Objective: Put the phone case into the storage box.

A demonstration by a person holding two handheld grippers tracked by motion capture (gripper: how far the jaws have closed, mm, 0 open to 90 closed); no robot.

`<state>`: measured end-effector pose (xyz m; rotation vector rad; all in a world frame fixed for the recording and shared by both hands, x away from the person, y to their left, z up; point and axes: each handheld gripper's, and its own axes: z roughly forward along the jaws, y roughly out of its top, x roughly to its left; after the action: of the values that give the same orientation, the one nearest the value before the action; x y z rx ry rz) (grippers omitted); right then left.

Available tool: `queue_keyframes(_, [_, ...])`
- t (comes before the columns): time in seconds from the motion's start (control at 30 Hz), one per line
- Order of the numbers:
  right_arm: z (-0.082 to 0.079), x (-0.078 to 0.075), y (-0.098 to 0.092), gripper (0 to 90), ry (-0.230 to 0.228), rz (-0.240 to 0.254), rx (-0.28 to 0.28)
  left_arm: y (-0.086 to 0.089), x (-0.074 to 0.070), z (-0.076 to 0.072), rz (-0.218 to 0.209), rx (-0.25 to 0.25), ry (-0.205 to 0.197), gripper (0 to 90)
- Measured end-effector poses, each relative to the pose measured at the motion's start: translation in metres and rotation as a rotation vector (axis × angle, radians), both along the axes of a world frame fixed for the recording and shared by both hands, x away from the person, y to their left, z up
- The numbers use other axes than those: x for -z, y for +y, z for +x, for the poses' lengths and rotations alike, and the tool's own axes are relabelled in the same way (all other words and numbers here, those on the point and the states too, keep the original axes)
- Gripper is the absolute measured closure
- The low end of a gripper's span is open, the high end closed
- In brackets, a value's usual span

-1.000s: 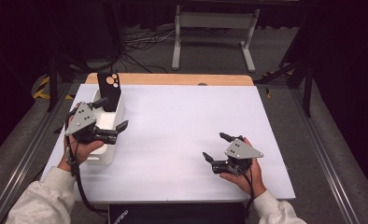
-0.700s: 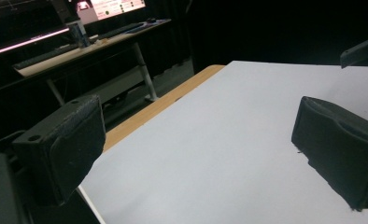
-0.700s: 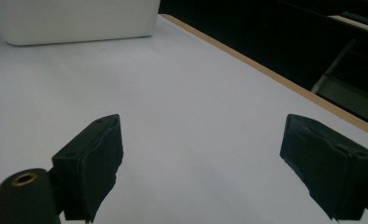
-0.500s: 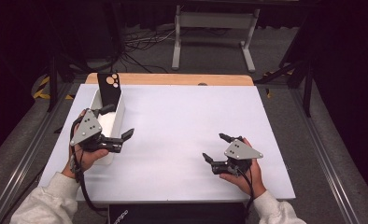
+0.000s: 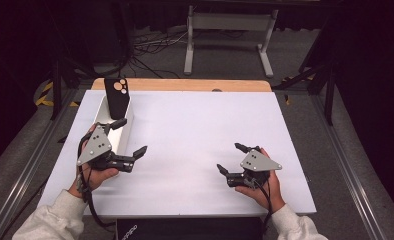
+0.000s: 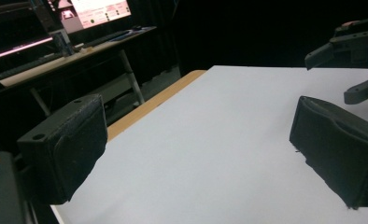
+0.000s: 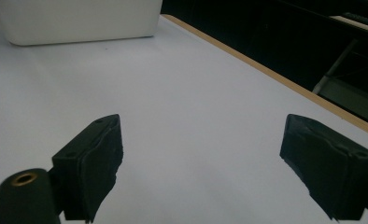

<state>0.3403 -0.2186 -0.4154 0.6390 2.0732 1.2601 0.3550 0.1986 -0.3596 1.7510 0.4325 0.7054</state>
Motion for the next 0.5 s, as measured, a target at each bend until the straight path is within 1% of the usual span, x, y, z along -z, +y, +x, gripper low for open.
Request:
queue_keyframes(0.03, [0.000, 0.000, 0.000, 13.6, -0.001, 0.000, -0.001, -0.001, 0.002, -0.002, 0.002, 0.009, 0.010, 4.8])
queue_keyframes(0.07, [0.000, 0.000, 0.000, 13.6, 0.000, 0.000, -0.001, -0.001, 0.002, -0.002, 0.003, 0.009, 0.004, 4.8])
queue_keyframes(0.1, [0.000, 0.000, 0.000, 13.6, 0.000, 0.000, -0.001, -0.001, 0.003, -0.003, -0.001, 0.012, 0.012, 4.8])
queue_keyframes(0.17, [0.000, 0.000, 0.000, 13.6, 0.001, 0.000, -0.001, -0.003, 0.005, -0.006, 0.022, 0.016, 0.011, 4.7])
queue_keyframes(0.23, [0.000, 0.001, -0.001, 13.6, 0.001, 0.001, -0.001, -0.003, 0.007, -0.007, 0.017, 0.028, 0.020, 4.6])
queue_keyframes(0.3, [-0.001, 0.001, -0.001, 13.6, 0.004, -0.002, 0.002, -0.004, 0.009, -0.008, 0.028, 0.031, 0.025, 4.5])
queue_keyframes(0.37, [-0.001, 0.000, -0.002, 13.6, 0.003, 0.001, 0.002, -0.005, 0.011, -0.011, 0.039, 0.033, 0.021, 4.4])
queue_keyframes(0.4, [-0.001, 0.000, -0.002, 13.6, 0.002, 0.000, 0.002, -0.006, 0.012, -0.011, 0.036, 0.036, 0.023, 4.4])
queue_keyframes(0.43, [-0.002, 0.000, -0.002, 13.6, 0.001, 0.001, 0.002, -0.006, 0.012, -0.012, 0.046, 0.036, 0.015, 4.4])
queue_keyframes(0.47, [-0.002, 0.000, -0.002, 13.6, 0.003, 0.002, 0.002, -0.007, 0.013, -0.014, 0.036, 0.040, 0.013, 4.4])
queue_keyframes(0.5, [-0.002, 0.000, -0.002, 13.6, 0.003, 0.002, 0.002, -0.007, 0.013, -0.014, 0.036, 0.040, 0.013, 4.5])
